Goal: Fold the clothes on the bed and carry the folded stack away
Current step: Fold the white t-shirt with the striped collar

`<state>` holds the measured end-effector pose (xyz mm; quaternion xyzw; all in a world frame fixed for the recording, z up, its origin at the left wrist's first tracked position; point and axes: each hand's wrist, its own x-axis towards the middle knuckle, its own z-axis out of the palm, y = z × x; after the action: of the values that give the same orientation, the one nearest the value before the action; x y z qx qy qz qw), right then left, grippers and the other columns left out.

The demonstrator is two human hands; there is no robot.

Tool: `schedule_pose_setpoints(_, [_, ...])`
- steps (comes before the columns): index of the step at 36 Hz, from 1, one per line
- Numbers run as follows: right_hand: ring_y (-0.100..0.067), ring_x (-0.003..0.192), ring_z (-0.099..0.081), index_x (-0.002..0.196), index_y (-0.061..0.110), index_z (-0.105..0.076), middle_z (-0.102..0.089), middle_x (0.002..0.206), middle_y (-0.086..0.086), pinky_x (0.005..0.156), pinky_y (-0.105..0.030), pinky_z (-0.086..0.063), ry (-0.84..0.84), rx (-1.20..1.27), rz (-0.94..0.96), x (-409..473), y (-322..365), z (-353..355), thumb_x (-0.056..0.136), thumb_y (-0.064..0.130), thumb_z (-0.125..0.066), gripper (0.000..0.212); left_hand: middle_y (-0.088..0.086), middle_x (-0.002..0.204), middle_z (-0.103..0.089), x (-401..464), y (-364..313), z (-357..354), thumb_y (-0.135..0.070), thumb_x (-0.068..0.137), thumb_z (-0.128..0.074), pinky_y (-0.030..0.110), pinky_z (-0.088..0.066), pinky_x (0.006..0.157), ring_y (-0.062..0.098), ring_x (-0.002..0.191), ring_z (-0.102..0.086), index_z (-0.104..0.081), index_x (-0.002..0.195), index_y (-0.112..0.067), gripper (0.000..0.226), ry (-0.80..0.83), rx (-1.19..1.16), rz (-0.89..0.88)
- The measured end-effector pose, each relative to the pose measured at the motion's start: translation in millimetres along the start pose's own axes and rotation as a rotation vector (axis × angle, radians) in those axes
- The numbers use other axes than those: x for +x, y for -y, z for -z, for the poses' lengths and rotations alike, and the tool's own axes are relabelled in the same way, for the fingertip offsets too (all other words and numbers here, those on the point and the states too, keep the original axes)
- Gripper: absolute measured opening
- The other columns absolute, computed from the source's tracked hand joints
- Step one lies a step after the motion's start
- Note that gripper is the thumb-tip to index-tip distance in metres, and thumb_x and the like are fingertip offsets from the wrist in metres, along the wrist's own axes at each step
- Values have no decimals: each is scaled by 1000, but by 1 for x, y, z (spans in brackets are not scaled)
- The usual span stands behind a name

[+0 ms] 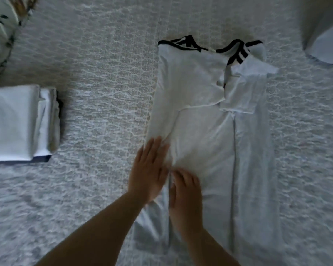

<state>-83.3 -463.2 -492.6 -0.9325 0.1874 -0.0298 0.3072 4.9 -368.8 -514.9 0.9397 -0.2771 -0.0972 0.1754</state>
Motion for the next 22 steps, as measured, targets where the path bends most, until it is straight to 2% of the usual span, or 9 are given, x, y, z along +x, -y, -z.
schedule_pose_setpoints(3, [-24, 89, -62, 105, 5, -66, -60, 100, -8, 85, -33, -47, 19, 221, -192, -27, 13, -3, 85, 7, -58, 22, 22, 144, -42, -65, -6, -7, -30, 92, -46, 42, -36, 107, 35, 134, -39, -44, 138, -3, 53, -104, -112, 46])
schedule_pose_setpoints(5, [-10, 88, -56, 109, 11, -62, -53, 101, 2, 82, -26, -47, 75, 314, -338, -40, 22, -3, 82, 9, -65, 27, 16, 135, -48, -97, -15, -9, -22, 85, -65, 33, -45, 98, 33, 122, -50, -50, 133, 0, 55, -147, -273, 238])
schedule_pose_setpoints(8, [-14, 87, -56, 104, 16, -60, -54, 99, 4, 75, -24, -42, 128, 337, -466, -49, 31, -4, 84, 22, -63, 21, -20, 104, -54, -116, -30, -1, -20, 81, -71, 6, -45, 69, 3, 95, -60, -50, 129, -24, 52, -253, -602, 712])
schedule_pose_setpoints(10, [-20, 87, -61, 101, 12, -64, -63, 93, -2, 71, -25, -40, 176, 361, -535, -50, 34, -3, 88, 26, -59, 19, -22, 86, -62, -119, -33, 1, -34, 88, -64, 6, -41, 54, -7, 75, -61, -53, 116, -38, 30, -232, -742, 939])
schedule_pose_setpoints(12, [-25, 89, -62, 98, 8, -65, -67, 91, -8, 71, -27, -42, 250, 363, -568, -51, 36, -3, 90, 27, -56, 22, -15, 79, -64, -122, -33, 4, -40, 93, -54, 14, -41, 56, -4, 71, -59, -61, 100, -32, 12, -155, -726, 957])
schedule_pose_setpoints(14, [-28, 90, -61, 95, 6, -63, -67, 92, -13, 75, -33, -45, 279, 354, -583, -55, 36, -2, 94, 29, -50, 27, -12, 70, -61, -126, -32, 6, -41, 96, -47, 20, -39, 56, 3, 68, -57, -62, 83, -27, 24, -112, -672, 911])
schedule_pose_setpoints(16, [-30, 90, -61, 91, 6, -62, -67, 92, -14, 74, -33, -43, 217, 375, -583, -61, 37, -1, 97, 29, -46, 29, -8, 64, -61, -132, -32, 8, -42, 95, -47, 24, -39, 55, 10, 63, -58, -59, 73, -28, 29, -119, -636, 884])
schedule_pose_setpoints(18, [-31, 92, -62, 91, 8, -62, -68, 92, -14, 72, -33, -42, 184, 283, -582, -71, 35, -2, 98, 30, -44, 30, -5, 60, -60, -141, -30, 6, -43, 95, -47, 28, -43, 55, 14, 60, -59, -58, 72, -26, 31, -113, -565, 874])
schedule_pose_setpoints(22, [-30, 99, -62, 106, 10, -64, -68, 102, -13, 76, -31, -44, 345, 13, -602, -85, 29, -6, 100, 37, -36, 39, -6, 64, -59, -150, -33, 6, -48, 97, -40, 25, -37, 51, 13, 61, -57, -55, 80, -28, 30, 52, -363, 889])
